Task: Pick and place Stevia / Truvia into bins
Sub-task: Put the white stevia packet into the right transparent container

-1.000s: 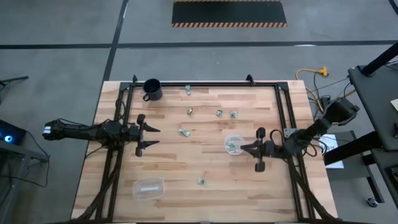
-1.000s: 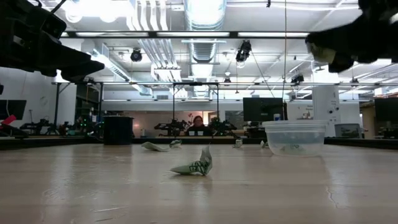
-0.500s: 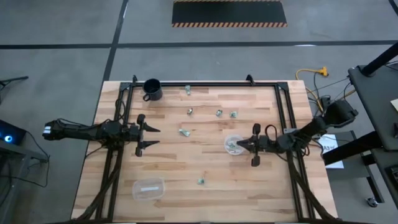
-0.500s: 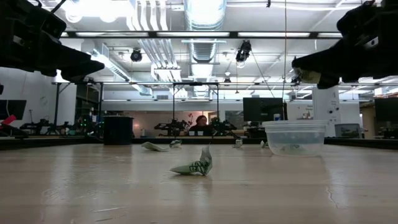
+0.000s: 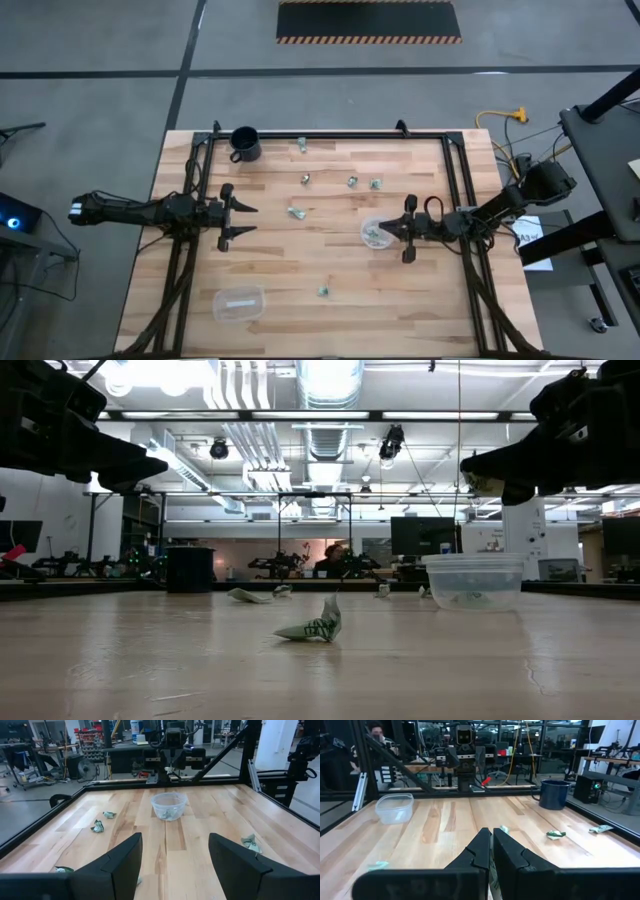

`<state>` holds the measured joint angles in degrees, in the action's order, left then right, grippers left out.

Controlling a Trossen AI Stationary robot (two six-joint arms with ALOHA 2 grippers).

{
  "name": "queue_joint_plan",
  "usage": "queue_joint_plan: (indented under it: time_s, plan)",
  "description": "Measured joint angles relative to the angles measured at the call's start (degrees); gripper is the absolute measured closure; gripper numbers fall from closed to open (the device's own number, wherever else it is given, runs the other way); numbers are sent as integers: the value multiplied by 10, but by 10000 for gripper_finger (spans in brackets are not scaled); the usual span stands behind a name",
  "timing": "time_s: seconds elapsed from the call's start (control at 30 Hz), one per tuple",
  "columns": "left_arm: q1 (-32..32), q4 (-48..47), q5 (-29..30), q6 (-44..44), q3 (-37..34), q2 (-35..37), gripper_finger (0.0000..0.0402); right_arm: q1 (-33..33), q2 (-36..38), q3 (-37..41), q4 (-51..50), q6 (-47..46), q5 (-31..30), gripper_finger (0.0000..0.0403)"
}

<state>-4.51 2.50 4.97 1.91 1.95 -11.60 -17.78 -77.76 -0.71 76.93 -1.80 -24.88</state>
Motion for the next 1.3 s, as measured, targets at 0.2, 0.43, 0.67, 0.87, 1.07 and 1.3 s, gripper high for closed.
queue_joint_plan:
  time_s: [0.2,0.43,0.67,0.87,1.07,1.3]
  plan:
    - [0,0,0,0,0,0,189,0,0,0,-2,3,0,394]
    - [0,0,0,0,0,0,189,0,0,0,-4,3,0,380]
    - [0,0,0,0,0,0,189,0,0,0,-4,1,-1,310]
    - [0,0,0,0,0,0,189,0,0,0,-4,-9,-6,238]
    - [0,0,0,0,0,0,189,0,0,0,-4,-10,-6,188]
    - [0,0,0,0,0,0,189,0,0,0,-4,-12,-6,148]
